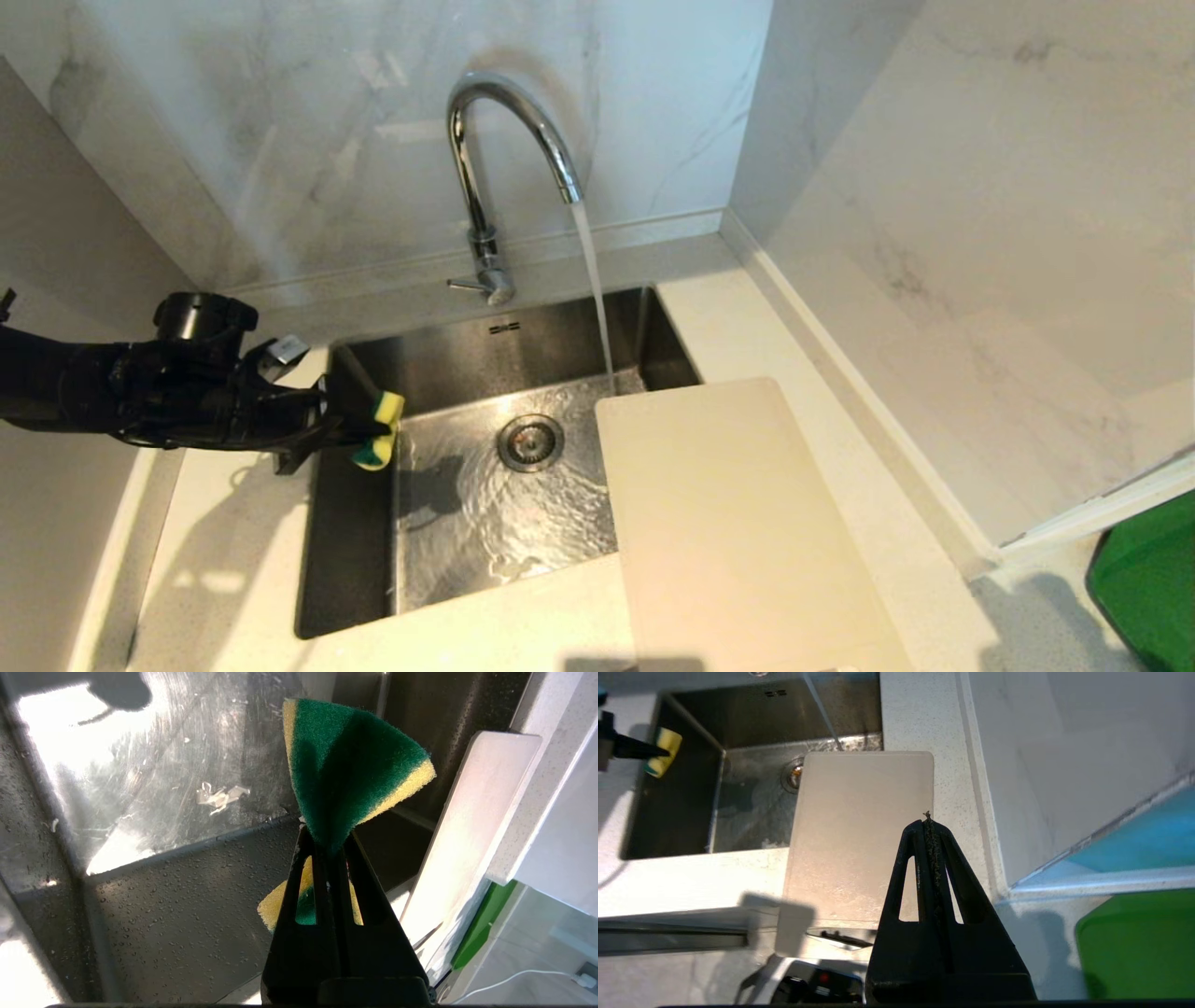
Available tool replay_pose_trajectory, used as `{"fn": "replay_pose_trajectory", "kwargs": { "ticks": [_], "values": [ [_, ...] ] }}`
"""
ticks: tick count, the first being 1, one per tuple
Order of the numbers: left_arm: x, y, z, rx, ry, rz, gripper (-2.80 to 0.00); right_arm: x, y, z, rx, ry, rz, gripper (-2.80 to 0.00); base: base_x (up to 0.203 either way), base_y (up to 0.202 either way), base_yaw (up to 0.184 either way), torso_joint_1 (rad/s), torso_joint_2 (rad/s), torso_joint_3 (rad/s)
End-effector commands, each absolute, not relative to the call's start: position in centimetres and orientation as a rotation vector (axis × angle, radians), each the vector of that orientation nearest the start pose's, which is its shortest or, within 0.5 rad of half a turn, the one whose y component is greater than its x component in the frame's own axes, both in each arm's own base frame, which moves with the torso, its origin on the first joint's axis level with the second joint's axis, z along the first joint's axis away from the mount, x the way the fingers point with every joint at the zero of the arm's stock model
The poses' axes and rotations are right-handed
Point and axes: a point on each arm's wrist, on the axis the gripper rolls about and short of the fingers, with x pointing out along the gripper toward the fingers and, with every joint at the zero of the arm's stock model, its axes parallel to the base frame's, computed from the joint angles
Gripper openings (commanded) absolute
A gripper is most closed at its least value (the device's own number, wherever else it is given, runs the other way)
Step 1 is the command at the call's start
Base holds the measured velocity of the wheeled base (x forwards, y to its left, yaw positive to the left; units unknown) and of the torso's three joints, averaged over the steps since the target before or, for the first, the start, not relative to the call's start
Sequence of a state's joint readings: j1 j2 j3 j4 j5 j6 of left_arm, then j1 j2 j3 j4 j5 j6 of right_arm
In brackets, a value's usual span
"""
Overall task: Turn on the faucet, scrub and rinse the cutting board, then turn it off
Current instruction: Put down the cleaning cloth
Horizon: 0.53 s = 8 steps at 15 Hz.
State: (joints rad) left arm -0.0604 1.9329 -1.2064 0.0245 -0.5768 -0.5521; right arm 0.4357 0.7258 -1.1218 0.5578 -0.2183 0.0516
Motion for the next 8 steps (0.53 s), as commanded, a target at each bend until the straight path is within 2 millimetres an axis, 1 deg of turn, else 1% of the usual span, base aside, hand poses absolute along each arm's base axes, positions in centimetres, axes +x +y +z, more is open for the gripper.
{"fn": "replay_pose_trajectory", "kwargs": {
  "ticks": [1, 2, 8],
  "values": [
    [35.9, -3.4, 15.1, -0.708, 0.903, -0.390, -2.80, 0.3, -0.4, 31.3, 0.048, 0.163, 0.199, -2.80, 0.000, 0.000, 0.000, 0.000, 0.00, 0.000],
    [35.9, -3.5, 14.9, -0.708, 0.907, -0.390, -2.80, 0.0, -0.5, 30.7, 0.058, 0.169, 0.188, -2.80, 0.000, 0.000, 0.000, 0.000, 0.00, 0.000],
    [36.2, -3.6, 14.4, -0.709, 0.921, -0.388, -2.80, -2.0, -1.0, 26.1, 0.065, 0.205, 0.148, -2.80, 0.000, 0.000, 0.000, 0.000, 0.00, 0.000]
  ]
}}
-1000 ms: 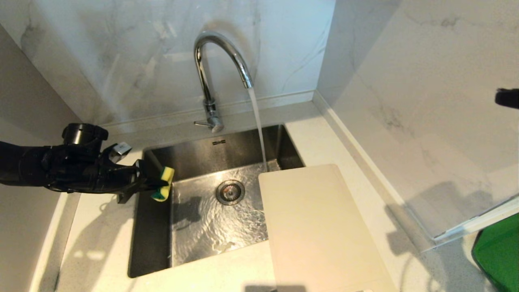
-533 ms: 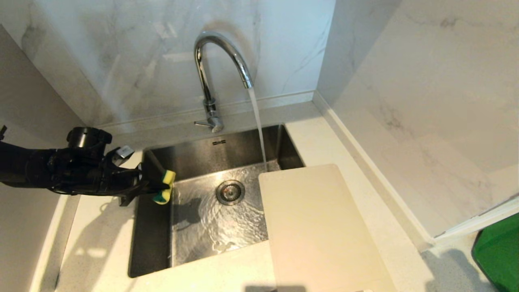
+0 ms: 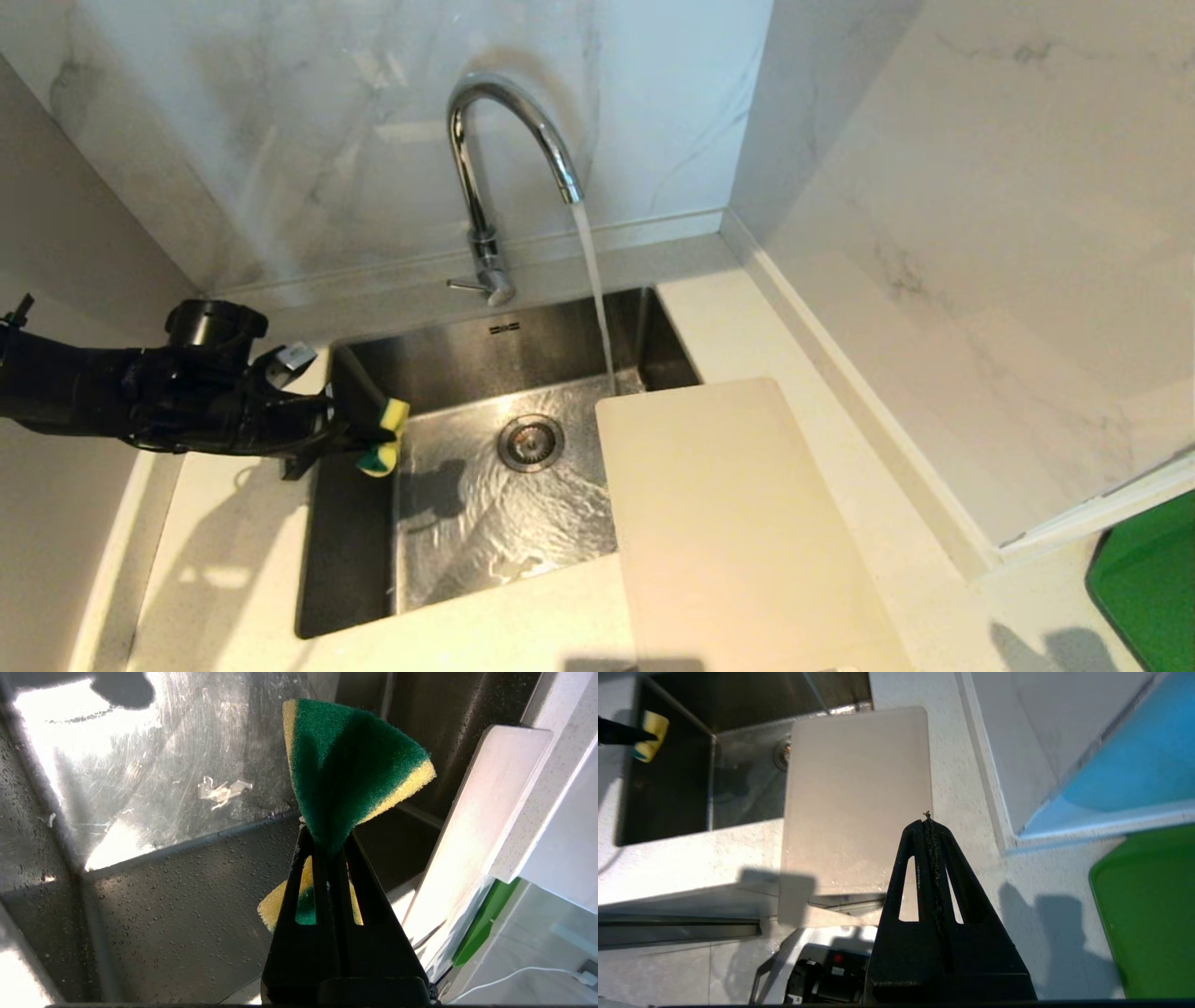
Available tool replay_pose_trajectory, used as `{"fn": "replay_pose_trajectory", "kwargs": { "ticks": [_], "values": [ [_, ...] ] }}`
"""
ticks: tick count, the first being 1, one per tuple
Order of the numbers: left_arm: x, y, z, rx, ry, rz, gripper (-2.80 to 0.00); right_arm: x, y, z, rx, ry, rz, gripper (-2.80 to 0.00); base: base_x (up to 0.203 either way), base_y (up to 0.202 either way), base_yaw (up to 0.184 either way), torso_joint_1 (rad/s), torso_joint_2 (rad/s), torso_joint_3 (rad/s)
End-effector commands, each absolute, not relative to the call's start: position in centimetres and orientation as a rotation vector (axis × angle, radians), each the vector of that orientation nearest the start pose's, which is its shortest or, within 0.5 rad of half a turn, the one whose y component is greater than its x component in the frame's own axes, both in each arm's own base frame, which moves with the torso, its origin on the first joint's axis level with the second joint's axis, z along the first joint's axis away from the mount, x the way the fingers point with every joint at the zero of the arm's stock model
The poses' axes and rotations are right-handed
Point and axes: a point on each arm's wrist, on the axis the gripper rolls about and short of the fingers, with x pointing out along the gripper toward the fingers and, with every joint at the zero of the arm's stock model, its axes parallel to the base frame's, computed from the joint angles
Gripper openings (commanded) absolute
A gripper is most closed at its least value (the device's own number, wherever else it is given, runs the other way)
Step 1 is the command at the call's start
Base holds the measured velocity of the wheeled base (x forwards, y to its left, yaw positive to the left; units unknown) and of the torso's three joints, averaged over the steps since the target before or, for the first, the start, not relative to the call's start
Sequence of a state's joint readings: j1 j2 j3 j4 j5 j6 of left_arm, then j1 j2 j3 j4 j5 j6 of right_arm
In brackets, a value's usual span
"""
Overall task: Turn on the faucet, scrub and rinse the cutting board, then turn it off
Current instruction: Put down the cleaning cloth
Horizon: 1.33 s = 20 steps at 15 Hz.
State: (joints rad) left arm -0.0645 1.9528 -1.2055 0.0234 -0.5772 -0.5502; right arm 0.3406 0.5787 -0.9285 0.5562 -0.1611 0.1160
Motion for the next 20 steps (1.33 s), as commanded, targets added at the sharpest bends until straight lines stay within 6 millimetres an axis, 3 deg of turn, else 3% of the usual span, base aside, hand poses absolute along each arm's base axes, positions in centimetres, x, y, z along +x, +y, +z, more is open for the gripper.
{"fn": "replay_pose_trajectory", "kwargs": {
  "ticks": [1, 6, 10, 14, 16, 18, 20],
  "values": [
    [36.1, -3.6, 14.4, -0.708, 0.920, -0.389, -2.80, -2.2, -1.1, 25.5, 0.063, 0.213, 0.136, -2.80, 0.000, 0.000, 0.000, 0.000, 0.00, 0.000],
    [36.0, -3.8, 14.3, -0.710, 0.931, -0.391, -2.80, -3.7, -0.9, 21.1, 0.050, 0.237, -0.008, -2.80, 0.000, 0.000, 0.000, 0.000, 0.00, 0.000],
    [36.0, -4.0, 14.0, -0.709, 0.936, -0.392, -2.80, -4.4, -0.3, 19.0, 0.031, 0.295, -0.153, -2.80, 0.000, 0.000, 0.000, 0.000, 0.00, 0.000],
    [36.0, -4.0, 14.1, -0.707, 0.934, -0.393, -2.80, -5.5, -0.2, 13.2, -0.032, 0.279, -0.117, -2.80, 0.000, 0.000, 0.000, 0.000, 0.00, 0.000],
    [36.1, -4.0, 13.9, -0.708, 0.937, -0.392, -2.80, -4.2, -0.2, 9.6, -0.099, 0.227, -0.093, -2.80, 0.000, 0.000, 0.000, 0.000, 0.00, 0.000],
    [36.1, -3.9, 13.9, -0.707, 0.936, -0.390, -2.80, -2.8, -0.1, 8.8, -0.127, 0.033, -0.071, -2.80, 0.000, 0.000, 0.000, 0.000, 0.00, 0.000],
    [36.1, -4.0, 13.9, -0.707, 0.938, -0.391, -2.80, -2.3, 0.1, 7.6, -0.148, -0.006, 0.026, -2.80, 0.000, 0.000, 0.000, 0.000, 0.00, 0.000]
  ]
}}
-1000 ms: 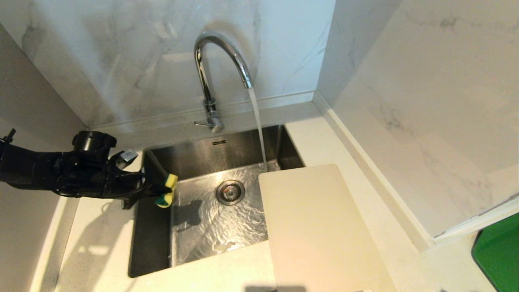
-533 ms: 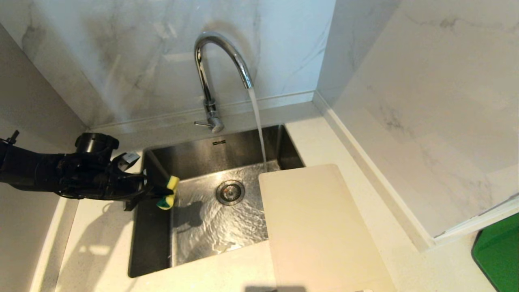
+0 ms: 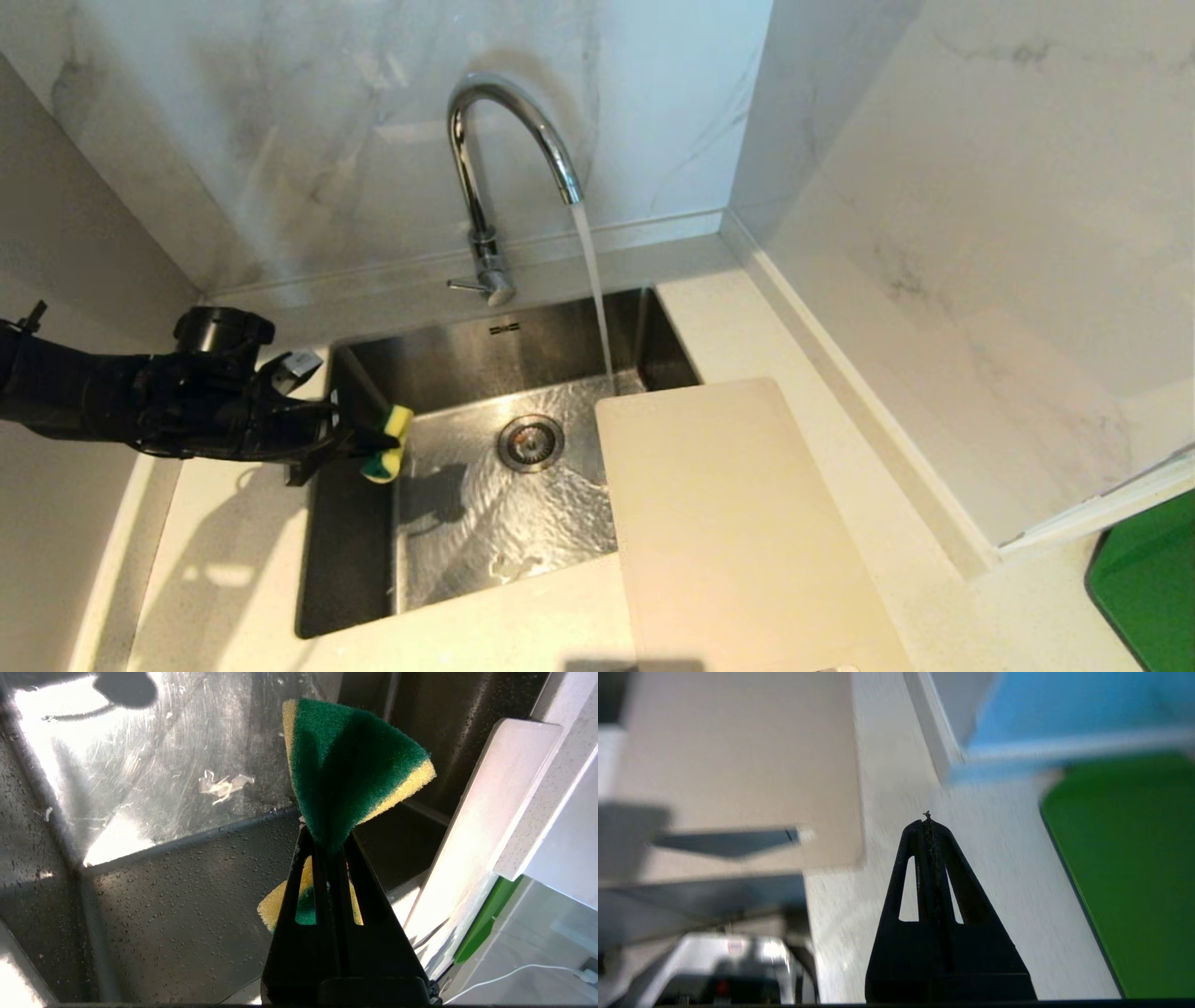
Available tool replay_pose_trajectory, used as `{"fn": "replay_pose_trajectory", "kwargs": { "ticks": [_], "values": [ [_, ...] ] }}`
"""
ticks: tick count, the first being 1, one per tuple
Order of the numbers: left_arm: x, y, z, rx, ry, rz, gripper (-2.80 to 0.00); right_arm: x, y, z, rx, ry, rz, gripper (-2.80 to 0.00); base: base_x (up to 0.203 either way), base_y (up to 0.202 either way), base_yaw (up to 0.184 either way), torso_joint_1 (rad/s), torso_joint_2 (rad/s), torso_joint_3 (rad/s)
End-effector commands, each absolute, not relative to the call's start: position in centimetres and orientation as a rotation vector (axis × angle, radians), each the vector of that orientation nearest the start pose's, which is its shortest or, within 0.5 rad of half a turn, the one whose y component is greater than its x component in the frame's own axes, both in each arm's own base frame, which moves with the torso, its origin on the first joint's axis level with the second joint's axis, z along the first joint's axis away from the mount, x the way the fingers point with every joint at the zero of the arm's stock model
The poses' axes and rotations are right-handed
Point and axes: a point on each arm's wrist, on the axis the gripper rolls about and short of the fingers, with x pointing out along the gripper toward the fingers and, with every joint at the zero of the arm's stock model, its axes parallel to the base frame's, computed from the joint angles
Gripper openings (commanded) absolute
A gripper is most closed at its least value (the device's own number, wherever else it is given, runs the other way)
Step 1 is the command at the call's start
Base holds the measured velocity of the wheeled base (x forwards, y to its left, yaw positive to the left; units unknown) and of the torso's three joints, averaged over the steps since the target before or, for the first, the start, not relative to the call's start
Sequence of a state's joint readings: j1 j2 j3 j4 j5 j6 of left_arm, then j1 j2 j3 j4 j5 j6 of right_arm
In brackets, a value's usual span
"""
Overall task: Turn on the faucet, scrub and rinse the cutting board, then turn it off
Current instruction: Put down the cleaning cloth
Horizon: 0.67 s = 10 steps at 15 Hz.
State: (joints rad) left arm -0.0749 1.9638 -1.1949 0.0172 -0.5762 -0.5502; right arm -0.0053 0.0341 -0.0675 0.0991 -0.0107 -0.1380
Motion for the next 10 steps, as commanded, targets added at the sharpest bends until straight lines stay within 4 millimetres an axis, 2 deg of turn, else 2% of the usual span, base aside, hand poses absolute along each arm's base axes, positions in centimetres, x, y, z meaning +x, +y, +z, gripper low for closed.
{"fn": "replay_pose_trajectory", "kwargs": {
  "ticks": [1, 7, 10],
  "values": [
    [36.1, -3.9, 13.9, -0.706, 0.936, -0.391, -2.80, -2.3, 0.1, 7.5, -0.158, 0.003, 0.054, -2.80, 0.000, 0.000, 0.000, 0.000, 0.00, 0.000],
    [36.2, -4.0, 13.9, -0.699, 0.933, -0.395, -2.80, -2.3, 0.1, 7.5, -0.041, 0.004, 0.028, -2.80, 0.000, 0.000, 0.000, 0.000, 0.00, 0.000],
    [36.5, -3.8, 16.0, -0.672, 0.854, -0.379, -2.80, -2.3, 0.1, 7.5, -0.043, 0.004, 0.029, -2.80, 0.000, 0.000, 0.000, 0.000, 0.00, 0.000]
  ]
}}
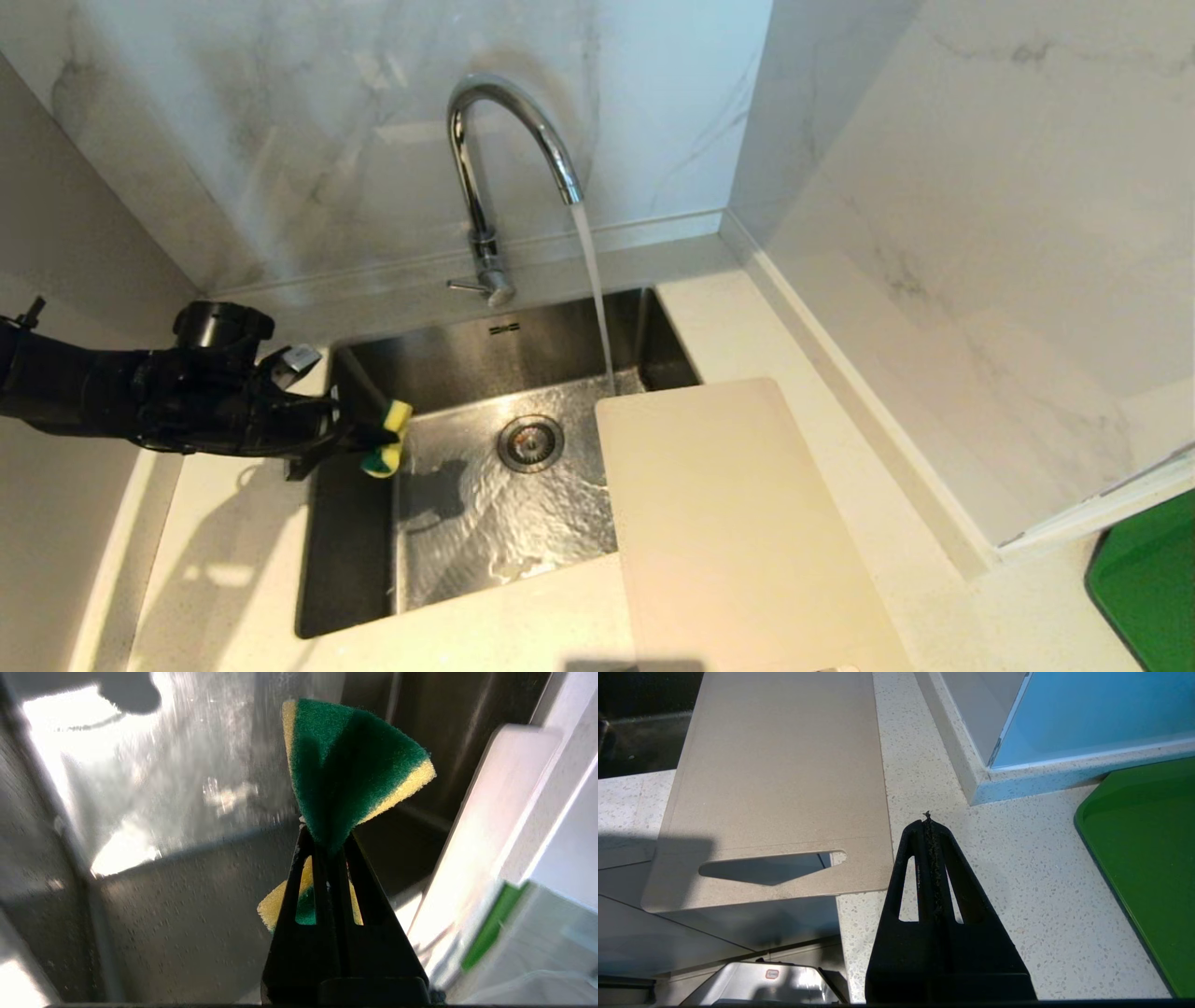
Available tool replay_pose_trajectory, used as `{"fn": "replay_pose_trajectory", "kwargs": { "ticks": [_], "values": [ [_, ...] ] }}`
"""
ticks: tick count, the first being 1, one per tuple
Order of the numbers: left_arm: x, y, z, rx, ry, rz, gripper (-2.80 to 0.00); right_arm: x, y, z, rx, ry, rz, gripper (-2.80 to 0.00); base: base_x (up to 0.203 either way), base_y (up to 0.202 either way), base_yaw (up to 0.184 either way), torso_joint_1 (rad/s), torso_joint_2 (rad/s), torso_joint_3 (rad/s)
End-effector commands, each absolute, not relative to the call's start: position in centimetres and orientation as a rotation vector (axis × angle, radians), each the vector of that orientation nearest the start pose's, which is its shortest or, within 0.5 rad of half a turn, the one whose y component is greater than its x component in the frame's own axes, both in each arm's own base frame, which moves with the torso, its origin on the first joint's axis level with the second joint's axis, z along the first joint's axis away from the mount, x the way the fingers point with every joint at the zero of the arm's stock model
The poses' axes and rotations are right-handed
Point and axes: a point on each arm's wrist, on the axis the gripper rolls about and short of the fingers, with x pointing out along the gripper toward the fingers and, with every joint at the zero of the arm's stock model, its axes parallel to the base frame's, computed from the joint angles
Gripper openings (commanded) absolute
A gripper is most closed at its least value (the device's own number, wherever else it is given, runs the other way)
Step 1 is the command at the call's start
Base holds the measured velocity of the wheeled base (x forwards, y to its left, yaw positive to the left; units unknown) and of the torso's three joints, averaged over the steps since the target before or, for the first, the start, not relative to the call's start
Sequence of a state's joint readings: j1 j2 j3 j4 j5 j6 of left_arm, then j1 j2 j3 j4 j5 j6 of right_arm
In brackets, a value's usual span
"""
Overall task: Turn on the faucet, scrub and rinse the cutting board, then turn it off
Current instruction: Put down the cleaning cloth
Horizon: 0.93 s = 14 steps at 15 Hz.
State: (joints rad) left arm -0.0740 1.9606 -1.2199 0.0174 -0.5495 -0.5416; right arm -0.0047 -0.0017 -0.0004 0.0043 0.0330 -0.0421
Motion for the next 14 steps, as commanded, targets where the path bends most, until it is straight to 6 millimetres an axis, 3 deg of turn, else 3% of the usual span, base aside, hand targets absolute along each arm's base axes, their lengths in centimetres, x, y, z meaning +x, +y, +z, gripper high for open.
{"fn": "replay_pose_trajectory", "kwargs": {
  "ticks": [1, 5, 8, 10, 14],
  "values": [
    [36.5, -3.8, 17.2, -0.661, 0.819, -0.371, -2.80, -2.3, 0.1, 7.5, -0.043, 0.005, 0.029, -2.80, 0.000, 0.000, 0.000, 0.000, 0.00, 0.000],
    [36.1, -4.1, 20.7, -0.554, 0.813, -0.317, -2.80, -2.3, 0.1, 7.5, -0.038, 0.006, 0.026, -2.80, 0.000, 0.000, 0.000, 0.000, 0.00, 0.000],
    [35.7, -3.6, 21.5, -0.367, 0.792, -0.168, -2.80, -2.3, 0.0, 7.5, -0.026, 0.006, 0.013, -2.80, 0.000, 0.000, 0.000, 0.000, 0.00, 0.000],
    [35.1, -2.6, 21.4, -0.232, 0.822, -0.075, -2.80, -2.3, 0.0, 7.5, -0.026, 0.005, 0.012, -2.80, 0.000, 0.000, 0.000, 0.000, 0.00, 0.000],
    [34.1, 0.8, 19.5, -0.237, 0.931, 0.048, -2.80, -2.3, 0.0, 7.5, -0.026, 0.006, 0.012, -2.80, 0.000, 0.000, 0.000, 0.000, 0.00, 0.000]
  ]
}}
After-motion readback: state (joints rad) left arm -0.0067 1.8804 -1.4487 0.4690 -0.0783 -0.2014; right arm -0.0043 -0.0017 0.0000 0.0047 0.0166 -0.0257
